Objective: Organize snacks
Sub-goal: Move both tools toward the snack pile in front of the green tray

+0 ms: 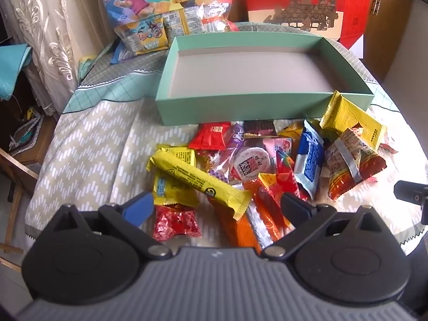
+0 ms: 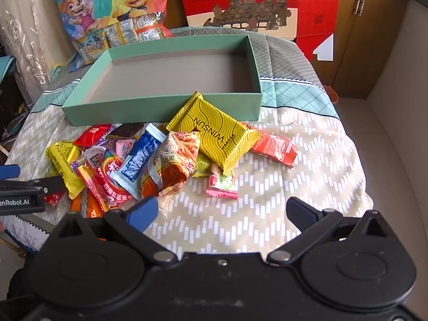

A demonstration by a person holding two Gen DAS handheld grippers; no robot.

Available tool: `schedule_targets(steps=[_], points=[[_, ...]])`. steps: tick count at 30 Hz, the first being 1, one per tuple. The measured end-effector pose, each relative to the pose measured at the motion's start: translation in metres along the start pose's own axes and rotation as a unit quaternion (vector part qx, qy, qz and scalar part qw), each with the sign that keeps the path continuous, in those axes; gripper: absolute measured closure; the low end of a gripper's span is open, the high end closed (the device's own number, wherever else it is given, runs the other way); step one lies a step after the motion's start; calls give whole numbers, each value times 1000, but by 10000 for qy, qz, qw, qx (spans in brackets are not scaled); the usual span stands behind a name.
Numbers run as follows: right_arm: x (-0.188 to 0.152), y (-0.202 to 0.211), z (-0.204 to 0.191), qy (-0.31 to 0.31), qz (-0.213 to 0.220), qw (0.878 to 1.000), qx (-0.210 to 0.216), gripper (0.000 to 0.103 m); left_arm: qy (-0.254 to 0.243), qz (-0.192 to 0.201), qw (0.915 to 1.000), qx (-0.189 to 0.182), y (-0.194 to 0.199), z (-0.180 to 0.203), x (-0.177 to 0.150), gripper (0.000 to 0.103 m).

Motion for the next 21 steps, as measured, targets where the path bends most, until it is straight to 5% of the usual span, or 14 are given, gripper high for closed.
schedule_targets(steps=[21], points=[[-3,1,-3,-2,-98,9999,74,0,105,-293,9993,-200,-2,-1,-9,0]])
Point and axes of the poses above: each gripper's, at about its wrist camera, not at the fingertips, and y roughly against the way its jaws point, z to its right, x to its top, the point moved 7 cm from there along -y, roughly the way its jaws point, and after that the axes turned 12 degrees about x, right-handed, at the moved point
